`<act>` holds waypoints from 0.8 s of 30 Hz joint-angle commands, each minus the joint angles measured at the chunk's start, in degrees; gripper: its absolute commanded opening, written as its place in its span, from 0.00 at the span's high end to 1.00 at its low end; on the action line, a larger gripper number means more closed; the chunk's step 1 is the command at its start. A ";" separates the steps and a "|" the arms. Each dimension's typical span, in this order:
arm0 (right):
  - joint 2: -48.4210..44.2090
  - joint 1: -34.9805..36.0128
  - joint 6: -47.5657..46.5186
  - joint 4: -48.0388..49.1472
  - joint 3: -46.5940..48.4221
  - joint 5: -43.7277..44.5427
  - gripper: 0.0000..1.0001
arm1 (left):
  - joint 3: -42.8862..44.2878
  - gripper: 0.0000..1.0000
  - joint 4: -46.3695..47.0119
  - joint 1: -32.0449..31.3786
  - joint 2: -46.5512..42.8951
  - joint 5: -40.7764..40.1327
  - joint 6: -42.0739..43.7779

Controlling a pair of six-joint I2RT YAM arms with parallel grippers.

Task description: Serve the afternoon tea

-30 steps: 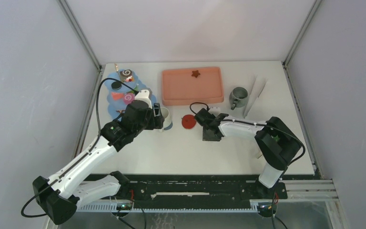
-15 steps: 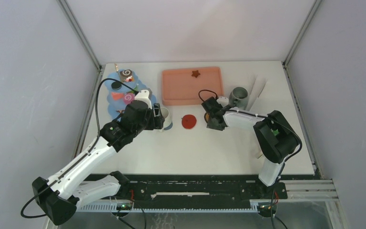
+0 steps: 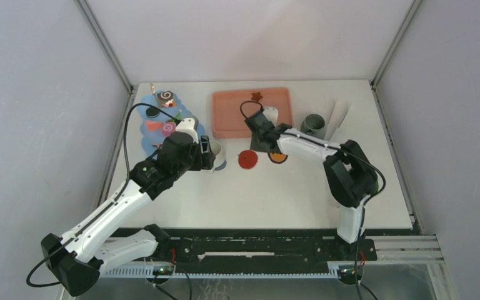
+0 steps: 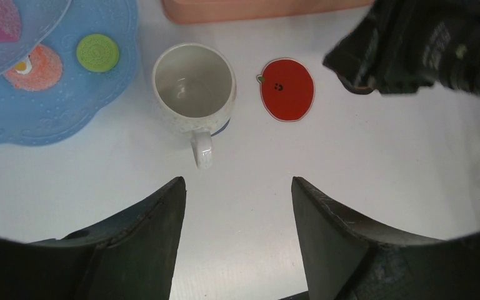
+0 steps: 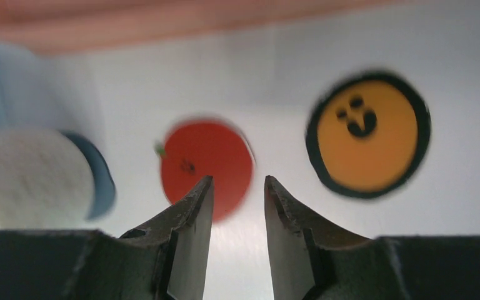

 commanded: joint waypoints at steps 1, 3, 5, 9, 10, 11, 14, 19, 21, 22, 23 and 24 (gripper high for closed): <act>8.55 -3.71 -1.89 -1.31 9.79 -1.33 0.57 | 1.89 0.33 -0.15 -0.06 -2.01 -0.29 0.62; 11.08 -4.63 -1.99 -2.08 12.24 -2.26 0.57 | 1.75 0.33 -0.50 -0.06 -2.44 -0.61 0.65; 12.18 -5.16 -2.08 -2.00 12.70 -3.26 0.57 | 1.54 0.33 -0.57 -0.06 -2.78 -0.80 0.52; 10.95 -5.35 -1.36 -2.65 10.13 -2.34 0.57 | 1.62 0.33 -0.58 -0.06 -2.63 -0.81 0.38; 10.27 -5.39 -1.21 -2.31 8.75 -2.23 0.57 | 1.61 0.32 -0.49 -0.06 -2.57 -0.81 0.28; 9.33 -5.45 -0.99 -1.94 7.43 -2.21 0.57 | 1.62 0.32 -0.45 -0.04 -2.47 -0.74 0.22; 7.38 -5.70 -0.52 -1.27 3.96 -1.81 0.56 | 1.50 0.33 -0.27 -0.06 -2.34 -0.47 0.15; 6.87 -6.40 0.24 -1.95 2.11 -1.00 0.56 | 1.30 0.32 -0.11 -0.06 -2.23 0.05 0.18; 5.78 -6.44 0.29 -2.03 1.15 -0.91 0.56 | 1.20 0.32 -0.17 -0.06 -2.38 -0.07 0.18; 4.91 -6.45 0.26 -1.95 0.75 -0.88 0.56 | 1.12 0.32 -0.09 -0.06 -2.46 -0.11 0.11; 3.83 -6.41 0.22 -2.22 0.68 -0.62 0.56 | 1.09 0.32 -0.05 -0.06 -2.41 -0.03 0.10; 2.52 -6.33 0.18 -2.63 0.67 -0.22 0.56 | 1.13 0.33 0.00 -0.06 -2.28 0.10 0.09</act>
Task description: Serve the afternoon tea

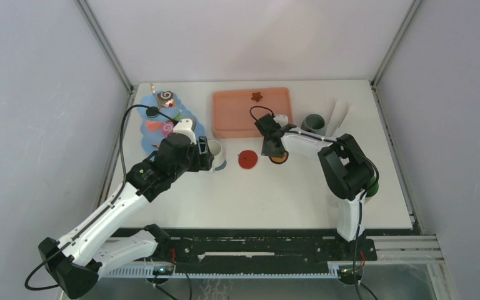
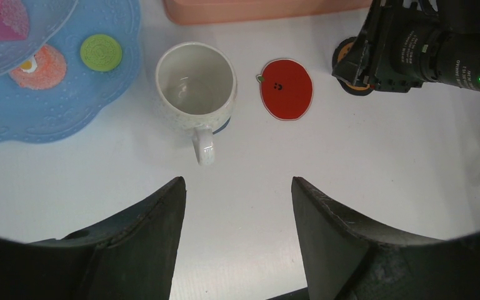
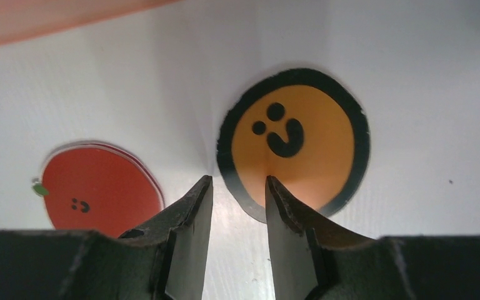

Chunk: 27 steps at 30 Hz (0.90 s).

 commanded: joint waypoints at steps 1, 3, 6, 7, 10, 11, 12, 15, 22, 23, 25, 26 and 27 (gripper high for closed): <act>-6.78 -0.12 0.92 -1.81 -0.90 2.11 0.56 | 1.21 0.32 1.07 -0.06 -0.27 0.29 0.16; -11.40 0.01 0.94 -3.31 -1.38 4.69 0.55 | 1.33 0.33 1.02 -0.06 -0.07 0.48 0.15; -20.37 -1.48 1.81 -5.17 -4.65 8.11 0.50 | 1.50 0.33 1.16 -0.06 0.02 0.76 0.06; -23.44 -2.96 2.41 -6.10 -7.18 8.98 0.46 | 1.52 0.33 1.36 -0.07 0.08 0.98 0.05; -34.32 -5.76 3.68 -10.59 -13.06 12.55 0.31 | 1.69 0.33 2.01 -0.06 0.54 1.92 0.18; -37.41 -6.18 4.20 -12.60 -14.69 14.00 0.26 | 1.84 0.33 2.23 -0.06 0.83 2.15 0.22; -40.11 -6.48 5.02 -15.02 -16.07 15.54 0.23 | 2.06 0.32 2.43 -0.06 1.16 2.19 0.27; -47.06 -7.95 9.73 -24.10 -19.26 17.81 0.19 | 2.78 0.32 3.04 -0.12 2.27 2.74 0.30; -54.42 -11.17 22.00 -41.74 -22.75 12.35 0.17 | 3.01 0.32 4.90 -0.15 4.33 3.73 0.42; -54.50 -11.36 23.95 -43.75 -23.01 12.45 0.17 | 3.02 0.32 4.96 -0.15 4.66 3.88 0.47; -54.64 -12.42 27.77 -46.23 -23.81 12.96 0.12 | 2.95 0.32 5.15 -0.15 4.96 4.39 0.57; -54.78 -13.25 28.40 -46.14 -24.59 12.75 0.12 | 2.93 0.32 5.21 -0.12 5.12 4.56 0.65; -55.00 -14.13 28.46 -45.28 -25.47 12.17 0.11 | 2.97 0.32 5.21 -0.14 5.23 4.64 0.78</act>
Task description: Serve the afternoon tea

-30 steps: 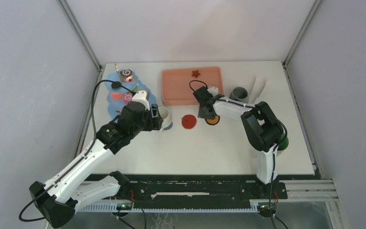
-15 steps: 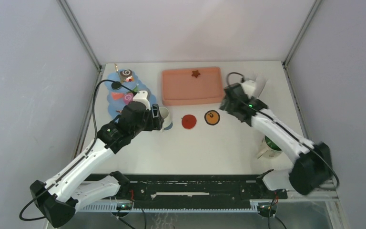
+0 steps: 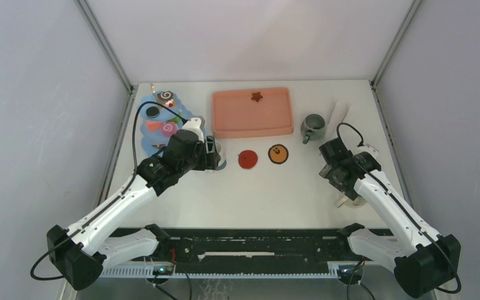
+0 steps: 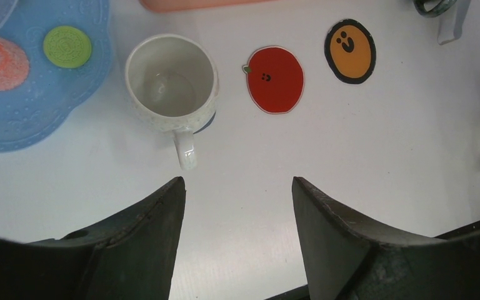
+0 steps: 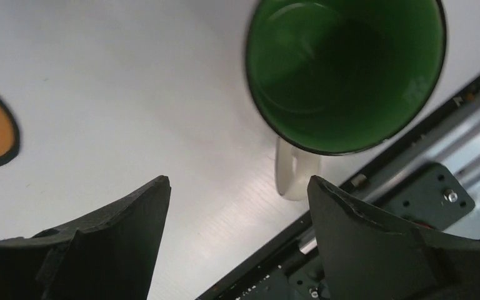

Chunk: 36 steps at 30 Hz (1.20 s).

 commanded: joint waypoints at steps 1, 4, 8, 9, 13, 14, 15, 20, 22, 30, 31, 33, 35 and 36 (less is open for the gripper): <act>-1.60 -3.38 7.08 -4.26 -2.57 -1.37 0.11 | 3.06 0.32 2.65 -0.15 0.42 1.57 1.00; -2.11 -6.31 6.61 -1.26 -5.16 -2.48 0.11 | 3.57 0.32 2.23 -0.15 0.67 1.73 1.62; -1.91 -10.98 3.45 4.77 -9.28 -4.15 0.12 | 3.64 0.32 2.27 -0.15 0.87 1.85 1.86; -1.62 -11.69 2.88 6.27 -10.11 -4.69 0.13 | 3.70 0.32 2.26 -0.15 1.03 1.88 1.87; 0.03 -12.52 2.78 10.99 -12.69 -4.97 0.30 | 3.62 0.32 2.60 -0.15 1.18 2.06 1.68; 0.22 -12.41 3.33 11.07 -12.94 -3.97 0.34 | 3.63 0.32 2.65 -0.15 1.26 2.14 1.69; 0.06 -11.91 4.06 10.95 -13.12 -2.57 0.38 | 3.68 0.32 2.58 -0.17 1.23 2.13 1.68; -2.64 -11.14 3.70 11.12 -13.55 1.97 0.84 | 3.37 0.32 2.47 -0.15 0.79 1.96 1.69; -4.88 -11.01 2.31 10.98 -13.21 2.79 1.00 | 3.41 0.32 2.22 -0.15 0.60 1.60 1.64; -15.07 1.55 -13.10 18.05 -7.33 3.87 1.00 | 4.44 0.32 0.18 0.09 -1.43 -2.01 2.41; -15.41 4.54 -15.77 20.48 -6.42 3.29 1.00 | 4.57 0.32 -0.23 0.42 -1.80 -2.55 2.59; -13.61 9.06 -20.51 25.09 -3.89 0.65 1.00 | 4.60 0.32 -1.05 1.43 -2.72 -3.02 2.54; -8.03 13.25 -22.98 26.66 0.75 -1.23 1.00 | 4.60 0.32 -1.97 2.82 -3.75 -3.28 2.06; -4.87 16.56 -24.29 27.43 3.03 -0.37 1.00 | 4.48 0.32 -2.42 3.64 -4.41 -3.50 1.74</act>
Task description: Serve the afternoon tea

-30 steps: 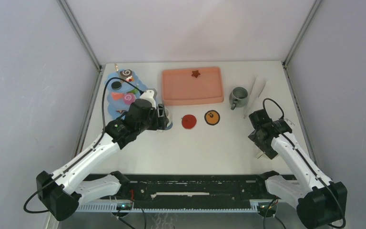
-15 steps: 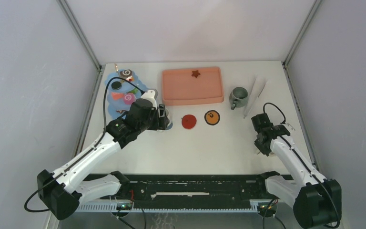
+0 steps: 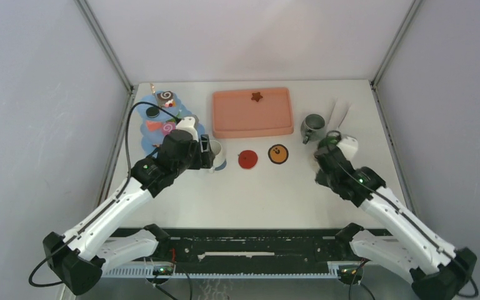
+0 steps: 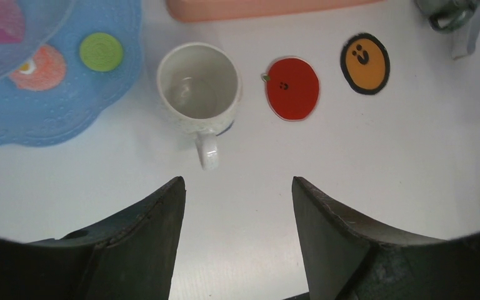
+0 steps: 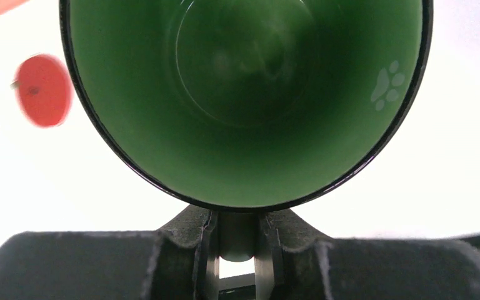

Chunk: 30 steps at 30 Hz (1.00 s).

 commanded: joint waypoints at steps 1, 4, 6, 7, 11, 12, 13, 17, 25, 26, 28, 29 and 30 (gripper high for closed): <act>10.02 10.91 -12.28 15.07 13.28 2.78 1.00 | 3.85 0.32 -1.47 3.52 -3.86 -2.59 0.00; 18.80 17.92 -16.71 19.70 18.60 3.08 1.00 | 1.82 0.32 -1.39 5.68 -6.62 -2.28 -2.38; 24.33 20.47 -19.32 24.29 20.94 1.59 1.00 | 0.70 0.32 -1.66 6.62 -8.11 -2.37 -3.23; 26.46 21.26 -20.08 25.74 22.30 1.09 1.00 | 0.27 0.32 -2.06 6.97 -8.80 -2.61 -3.56; 33.98 22.98 -22.08 30.98 25.77 0.00 1.00 | -0.83 0.32 -2.94 8.13 -11.13 -3.23 -3.77; 35.46 23.25 -22.13 32.15 27.01 0.06 1.00 | -1.16 0.32 -2.98 8.37 -11.66 -3.33 -3.83; 36.93 23.63 -22.06 33.08 27.82 0.36 1.00 | -1.33 0.32 -2.91 8.45 -12.00 -3.39 -3.92; 41.46 23.71 -21.58 35.31 28.33 1.31 1.00 | -1.34 0.32 -3.29 8.56 -12.41 -3.31 -4.01; 46.43 23.46 -18.98 37.48 26.66 3.17 1.00 | -1.81 0.32 -3.12 8.56 -12.80 -3.48 -3.88; 46.94 23.36 -18.90 37.67 26.64 3.08 1.00 | -1.80 0.32 -3.05 8.56 -12.88 -3.41 -3.92; 47.83 22.90 -18.42 37.87 26.59 2.12 1.00 | -1.84 0.32 -2.87 8.56 -12.99 -3.27 -3.75; 48.21 22.67 -18.06 37.92 26.59 1.40 1.00 | -1.89 0.32 -2.73 8.56 -12.95 -3.16 -3.69; 48.69 22.25 -17.90 37.85 26.60 0.60 1.00 | -1.87 0.32 -2.63 8.56 -12.78 -3.07 -3.63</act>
